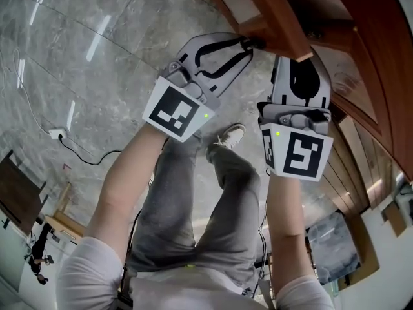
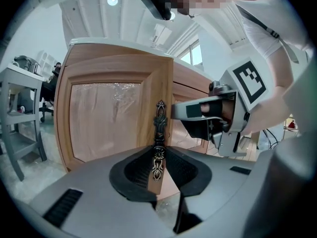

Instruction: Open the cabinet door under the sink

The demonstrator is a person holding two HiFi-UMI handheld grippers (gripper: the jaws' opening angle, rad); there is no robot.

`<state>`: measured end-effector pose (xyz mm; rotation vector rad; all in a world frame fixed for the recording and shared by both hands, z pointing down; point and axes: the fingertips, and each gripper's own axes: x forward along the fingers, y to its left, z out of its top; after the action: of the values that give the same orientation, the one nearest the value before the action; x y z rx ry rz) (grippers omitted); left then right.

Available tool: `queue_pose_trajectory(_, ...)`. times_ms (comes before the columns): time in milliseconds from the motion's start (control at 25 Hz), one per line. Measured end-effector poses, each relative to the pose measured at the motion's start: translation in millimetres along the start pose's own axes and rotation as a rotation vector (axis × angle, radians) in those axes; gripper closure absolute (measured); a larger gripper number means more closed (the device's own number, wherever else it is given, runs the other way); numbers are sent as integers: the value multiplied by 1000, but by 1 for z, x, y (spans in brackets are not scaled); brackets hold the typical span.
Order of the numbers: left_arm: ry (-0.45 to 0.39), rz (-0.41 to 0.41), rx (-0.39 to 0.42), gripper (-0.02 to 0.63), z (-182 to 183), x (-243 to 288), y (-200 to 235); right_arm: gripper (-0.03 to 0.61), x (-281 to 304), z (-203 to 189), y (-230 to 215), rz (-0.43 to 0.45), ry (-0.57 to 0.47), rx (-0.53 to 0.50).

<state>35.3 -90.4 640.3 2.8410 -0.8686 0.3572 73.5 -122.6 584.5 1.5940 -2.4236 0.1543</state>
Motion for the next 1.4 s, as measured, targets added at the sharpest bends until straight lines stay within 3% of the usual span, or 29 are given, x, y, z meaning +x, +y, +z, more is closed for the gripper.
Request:
queue_pose_trajectory(280,12,5,-13,522,-4,-21,4,548,2,5,21,27,18,-84)
queue_pose_trajectory(520,30,18,-14,522,-7,-42,12,548,3,9,45,55,25,-51)
queue_pose_trajectory(760,82,83,53,523,-8,-56,16,548,2,14,62,77,40,-43)
queue_pose_trajectory(1160,122,161,-3,525,-16,-89,23,548,6,10,94,143,73,-27)
queue_pose_trajectory(1240,125,171,5,543,-14,-99,20,548,5,11,97,142,80,-21)
queue_pose_trajectory(1280,123,177,7,584,-12,-104,18,548,5,11,98,141,84,-21)
queue_pose_trajectory(1400,116,198,-8,597,-10,-118,14,548,5,12,101,144,102,-36)
